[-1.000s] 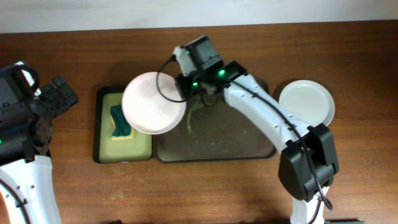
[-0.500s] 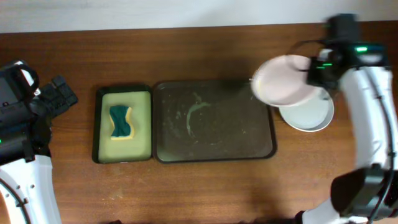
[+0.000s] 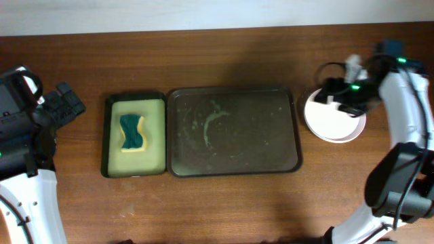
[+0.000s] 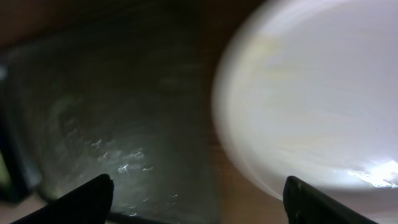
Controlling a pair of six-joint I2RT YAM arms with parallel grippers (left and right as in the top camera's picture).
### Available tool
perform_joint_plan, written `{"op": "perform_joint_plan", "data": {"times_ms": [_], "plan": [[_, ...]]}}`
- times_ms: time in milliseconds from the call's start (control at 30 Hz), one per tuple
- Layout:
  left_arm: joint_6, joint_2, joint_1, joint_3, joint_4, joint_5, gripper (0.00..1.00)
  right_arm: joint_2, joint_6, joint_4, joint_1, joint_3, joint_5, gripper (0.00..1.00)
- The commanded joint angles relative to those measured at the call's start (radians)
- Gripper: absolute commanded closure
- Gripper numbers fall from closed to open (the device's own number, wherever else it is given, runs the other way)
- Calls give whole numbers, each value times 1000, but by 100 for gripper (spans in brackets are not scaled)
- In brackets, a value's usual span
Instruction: Clean dirty plates on tray and stack at the side
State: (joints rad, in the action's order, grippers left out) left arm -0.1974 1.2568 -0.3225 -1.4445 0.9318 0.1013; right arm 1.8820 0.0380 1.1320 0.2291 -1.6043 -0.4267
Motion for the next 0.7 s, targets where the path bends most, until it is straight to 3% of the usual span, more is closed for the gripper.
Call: {"op": "perform_joint_plan", "data": {"times_ms": [0,167,500,567,667], "plan": [[13,-4,-2,-6,-2,-4,1,-30,86,-2,-182,-18,26,2],[13,-4,-2,-6,-2,-4,0,-30,86,-2,-341,-18,43,2],[13,-4,-2,-6,-2,-4,1,-31,86,-2,-341,-18,43,2],[13,-4,-2,-6,-2,-4,1,-105,86,-3,-341,-18,43,2],[13,-4,-2,-6,-2,-4,1,-418,85,-2,-341,-18,43,1]]}}
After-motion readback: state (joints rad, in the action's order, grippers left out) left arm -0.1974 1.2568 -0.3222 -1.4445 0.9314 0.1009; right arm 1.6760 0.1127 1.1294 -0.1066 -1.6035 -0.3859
